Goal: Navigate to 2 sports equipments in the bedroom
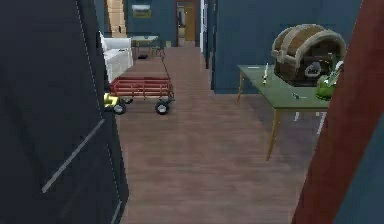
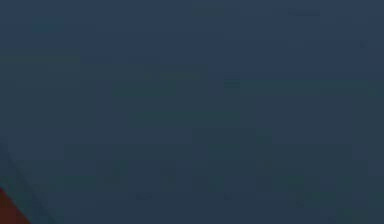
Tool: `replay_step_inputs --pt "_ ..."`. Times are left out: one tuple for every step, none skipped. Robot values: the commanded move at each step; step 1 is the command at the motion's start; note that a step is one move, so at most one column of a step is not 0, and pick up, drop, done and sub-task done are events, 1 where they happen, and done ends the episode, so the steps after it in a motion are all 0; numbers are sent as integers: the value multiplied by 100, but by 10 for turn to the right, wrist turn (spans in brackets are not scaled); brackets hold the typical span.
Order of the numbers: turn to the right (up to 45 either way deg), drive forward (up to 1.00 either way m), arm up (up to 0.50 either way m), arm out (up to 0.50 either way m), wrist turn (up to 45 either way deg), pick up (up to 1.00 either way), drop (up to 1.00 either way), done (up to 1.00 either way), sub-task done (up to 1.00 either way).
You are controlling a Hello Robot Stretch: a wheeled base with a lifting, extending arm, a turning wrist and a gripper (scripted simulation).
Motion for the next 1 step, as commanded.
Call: replay_step_inputs --pt "0 30 0 0 0 0 0 0 0"
